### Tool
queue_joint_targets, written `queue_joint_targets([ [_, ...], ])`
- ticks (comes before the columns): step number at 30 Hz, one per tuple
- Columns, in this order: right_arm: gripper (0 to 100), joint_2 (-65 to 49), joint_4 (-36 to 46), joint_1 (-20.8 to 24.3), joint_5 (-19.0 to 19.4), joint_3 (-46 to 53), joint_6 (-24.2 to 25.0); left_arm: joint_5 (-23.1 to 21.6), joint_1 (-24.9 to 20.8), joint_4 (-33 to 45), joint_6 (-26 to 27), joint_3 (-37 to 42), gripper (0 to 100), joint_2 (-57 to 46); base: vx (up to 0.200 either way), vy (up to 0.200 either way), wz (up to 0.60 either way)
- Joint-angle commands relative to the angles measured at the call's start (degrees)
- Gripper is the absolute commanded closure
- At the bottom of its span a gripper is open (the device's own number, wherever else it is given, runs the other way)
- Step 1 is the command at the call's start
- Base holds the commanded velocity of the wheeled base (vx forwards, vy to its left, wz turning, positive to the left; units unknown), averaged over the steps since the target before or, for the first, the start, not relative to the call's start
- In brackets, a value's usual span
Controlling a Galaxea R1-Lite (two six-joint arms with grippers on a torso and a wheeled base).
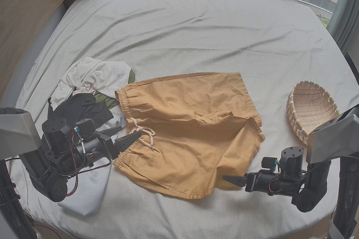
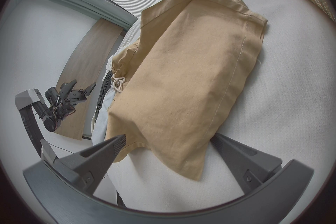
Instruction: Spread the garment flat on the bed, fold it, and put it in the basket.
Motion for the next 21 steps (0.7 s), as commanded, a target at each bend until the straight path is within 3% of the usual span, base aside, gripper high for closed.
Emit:
queue_joint_targets([
  [1,0,-0.5,0.1,1.4,0.6,1.0,0.1,0.0,-0.1,0.0,0.0,0.0,0,-0.5,0.0,0.0,0.0],
  [8,0,-6.3,0.2,6.3,1.0,4.9,3.6,0.0,0.1,0.0,0.0,0.0,0,-0.5,0.0,0.0,0.0],
  [17,0,-10.6,0.2,6.8,1.9,10.2,4.3,0.0,0.0,-0.1,0.0,-0.1,0,-0.5,0.0,0.0,0.0],
  [21,0,-13.7,0.2,6.8,2.3,11.4,7.3,0.0,0.0,-0.1,0.0,0.0,0,-0.5,0.0,0.0,0.0],
])
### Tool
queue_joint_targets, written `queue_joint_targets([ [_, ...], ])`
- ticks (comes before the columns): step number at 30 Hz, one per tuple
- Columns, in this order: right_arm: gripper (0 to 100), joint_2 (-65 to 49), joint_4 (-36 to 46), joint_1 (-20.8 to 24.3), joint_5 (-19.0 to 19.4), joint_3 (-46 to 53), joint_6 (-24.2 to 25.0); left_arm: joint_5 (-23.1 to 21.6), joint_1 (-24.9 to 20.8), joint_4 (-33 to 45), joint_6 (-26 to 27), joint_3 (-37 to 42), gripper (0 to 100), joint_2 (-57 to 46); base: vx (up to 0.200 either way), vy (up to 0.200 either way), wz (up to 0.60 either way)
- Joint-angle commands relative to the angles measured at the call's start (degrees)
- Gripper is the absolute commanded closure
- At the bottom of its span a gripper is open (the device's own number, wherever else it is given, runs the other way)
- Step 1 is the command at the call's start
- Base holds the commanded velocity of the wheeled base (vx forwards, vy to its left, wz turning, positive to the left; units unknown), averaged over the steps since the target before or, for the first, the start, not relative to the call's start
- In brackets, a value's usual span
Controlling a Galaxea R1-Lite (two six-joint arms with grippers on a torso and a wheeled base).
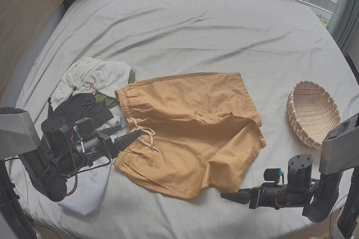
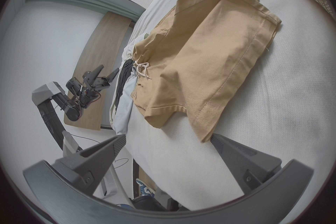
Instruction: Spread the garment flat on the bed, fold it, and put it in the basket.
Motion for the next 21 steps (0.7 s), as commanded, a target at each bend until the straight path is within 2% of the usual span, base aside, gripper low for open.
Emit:
queue_joint_targets([
  [1,0,-3.5,0.0,0.1,0.2,1.2,1.5,0.0,-0.1,-0.1,0.0,0.1,0,0.0,0.0,0.0,0.0],
  [10,0,-1.7,-0.1,-1.7,0.1,1.3,-0.1,0.0,-0.2,0.0,0.0,0.2,0,0.0,0.0,0.0,0.0],
  [15,0,1.9,-0.1,-2.6,-0.1,1.4,-4.7,0.0,-0.2,0.0,0.0,0.2,0,0.1,0.0,0.0,0.0],
  [17,0,4.6,-0.1,-3.6,0.0,1.5,-9.4,0.0,-0.2,-0.1,0.0,0.2,0,0.1,0.0,0.0,0.0],
  [21,0,7.0,-0.1,-3.4,0.2,1.3,-12.2,0.0,-0.2,-0.1,0.0,0.2,0,0.1,0.0,0.0,0.0],
])
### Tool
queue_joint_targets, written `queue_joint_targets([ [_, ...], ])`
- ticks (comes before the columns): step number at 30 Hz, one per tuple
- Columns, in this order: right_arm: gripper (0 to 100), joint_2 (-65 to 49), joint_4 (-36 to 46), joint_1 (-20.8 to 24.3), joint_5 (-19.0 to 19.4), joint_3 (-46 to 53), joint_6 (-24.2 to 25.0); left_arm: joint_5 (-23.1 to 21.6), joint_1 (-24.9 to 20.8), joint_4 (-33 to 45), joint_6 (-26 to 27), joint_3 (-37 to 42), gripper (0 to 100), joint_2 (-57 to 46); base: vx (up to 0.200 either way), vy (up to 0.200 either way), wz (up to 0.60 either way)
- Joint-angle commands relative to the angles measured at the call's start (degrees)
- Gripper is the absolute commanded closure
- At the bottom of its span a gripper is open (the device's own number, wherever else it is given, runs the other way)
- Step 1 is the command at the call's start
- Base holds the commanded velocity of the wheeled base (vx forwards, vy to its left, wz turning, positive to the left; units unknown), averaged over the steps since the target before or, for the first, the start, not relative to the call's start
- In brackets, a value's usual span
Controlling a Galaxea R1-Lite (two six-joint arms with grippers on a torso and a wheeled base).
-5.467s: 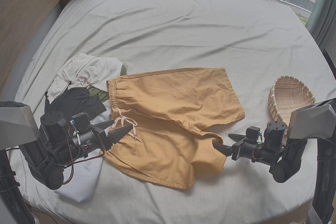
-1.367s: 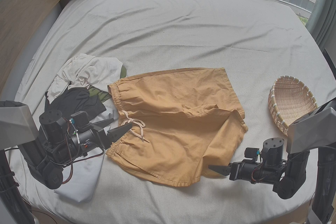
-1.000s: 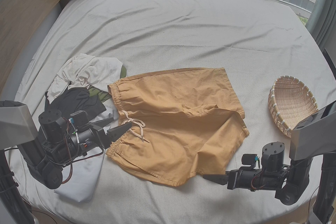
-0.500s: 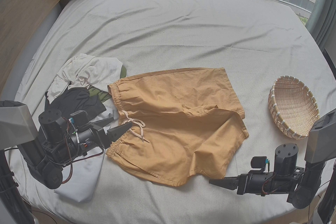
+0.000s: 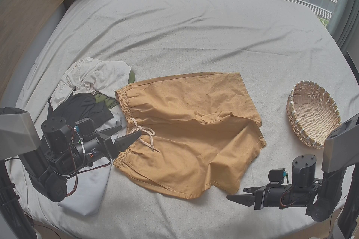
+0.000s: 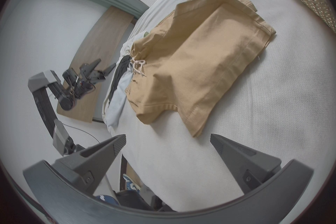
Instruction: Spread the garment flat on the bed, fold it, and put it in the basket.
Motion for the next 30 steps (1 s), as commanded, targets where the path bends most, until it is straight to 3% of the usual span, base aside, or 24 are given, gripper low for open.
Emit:
queue_joint_targets([
  [1,0,4.8,-0.1,-0.1,0.1,-0.5,-2.4,0.0,0.0,0.0,0.0,0.0,0,0.1,0.0,0.0,0.0],
  [17,0,8.3,-0.1,0.3,0.1,-6.9,-5.7,0.0,0.1,-0.1,0.0,0.0,0,0.1,0.0,0.0,0.0],
  [18,100,8.4,-0.1,0.3,0.1,-7.1,-5.7,0.0,0.1,0.0,0.0,0.0,0,0.1,0.0,0.0,0.0],
  [30,100,8.9,-0.1,0.5,0.1,-6.6,-5.8,0.0,0.4,-0.1,0.0,0.7,0,0.2,0.0,0.0,0.0],
])
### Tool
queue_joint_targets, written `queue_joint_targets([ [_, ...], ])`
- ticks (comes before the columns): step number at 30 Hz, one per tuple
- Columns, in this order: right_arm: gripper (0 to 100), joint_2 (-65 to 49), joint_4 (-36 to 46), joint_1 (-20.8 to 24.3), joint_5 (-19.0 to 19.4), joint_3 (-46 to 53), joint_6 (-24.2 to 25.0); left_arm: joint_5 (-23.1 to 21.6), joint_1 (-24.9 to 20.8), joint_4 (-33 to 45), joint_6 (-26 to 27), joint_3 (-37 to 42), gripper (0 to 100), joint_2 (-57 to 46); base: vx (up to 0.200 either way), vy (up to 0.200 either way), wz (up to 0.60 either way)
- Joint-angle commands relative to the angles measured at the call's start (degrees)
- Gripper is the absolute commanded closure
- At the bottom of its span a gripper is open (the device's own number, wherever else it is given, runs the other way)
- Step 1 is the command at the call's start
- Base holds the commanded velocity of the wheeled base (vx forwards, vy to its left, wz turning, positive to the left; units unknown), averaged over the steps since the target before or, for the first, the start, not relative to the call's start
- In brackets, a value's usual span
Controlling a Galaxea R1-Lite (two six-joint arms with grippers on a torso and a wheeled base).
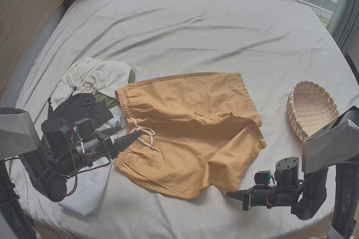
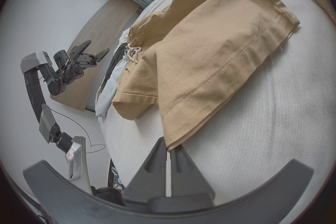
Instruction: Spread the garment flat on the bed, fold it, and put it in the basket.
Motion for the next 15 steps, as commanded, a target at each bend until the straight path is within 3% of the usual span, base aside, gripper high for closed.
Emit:
queue_joint_targets([
  [1,100,-0.6,0.0,0.0,-0.1,1.7,-0.1,0.0,0.2,-0.1,-0.1,1.0,0,0.1,0.0,0.0,0.0],
  [9,100,-7.5,0.1,-1.6,-0.6,8.6,0.1,0.0,2.0,0.0,-0.6,5.1,0,1.5,0.0,0.0,0.0],
  [15,100,-11.8,1.8,-5.9,-2.3,10.1,0.1,0.4,3.8,0.0,-0.6,8.0,0,3.7,0.0,0.0,0.0],
])
